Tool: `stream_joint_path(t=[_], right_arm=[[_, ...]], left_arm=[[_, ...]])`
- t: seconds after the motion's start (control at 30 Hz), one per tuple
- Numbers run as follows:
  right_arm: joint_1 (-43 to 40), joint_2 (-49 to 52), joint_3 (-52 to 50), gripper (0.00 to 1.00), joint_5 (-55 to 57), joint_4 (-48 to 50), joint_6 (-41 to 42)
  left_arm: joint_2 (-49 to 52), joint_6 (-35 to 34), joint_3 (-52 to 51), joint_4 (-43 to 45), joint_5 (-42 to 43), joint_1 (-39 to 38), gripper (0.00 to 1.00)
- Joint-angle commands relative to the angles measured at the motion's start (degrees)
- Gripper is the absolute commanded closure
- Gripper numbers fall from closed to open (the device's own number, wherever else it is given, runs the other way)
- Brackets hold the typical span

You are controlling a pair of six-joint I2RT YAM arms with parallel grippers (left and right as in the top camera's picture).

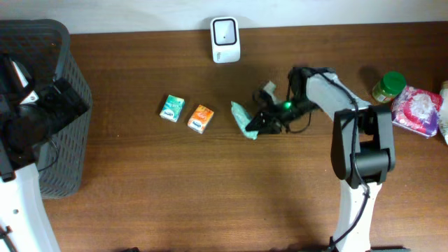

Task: Scan the item barcode
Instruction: 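Grasp the teal wet-wipes pack with the right gripper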

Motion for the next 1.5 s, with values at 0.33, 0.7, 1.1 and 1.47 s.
stream_joint_path(t=[0.33,0.7,1.1,1.47], right_arm=[[-1.53,-0.94,19.85,0.36,39.08,-13.73,10.40],[27.47,-0.94,28.33,0.30,80.15,-14.25,13.94],[45.33,-0.85,16.28,0.28,85.42,-2.82,23.17],[44.76,-0.81,-0.76,0.46,95.14,8.72,22.64]], left_arm=[[-0.07,-0.33,0.04,0.09,-0.63,0.35,0.01],[-0.07,-0.33,0.04,0.09,-0.63,0.35,0.01],[-0.07,-0.33,0.04,0.09,-0.66,0.37,0.01],[-0.07,-0.33,0.04,0.09,-0.66,0.35,0.01]])
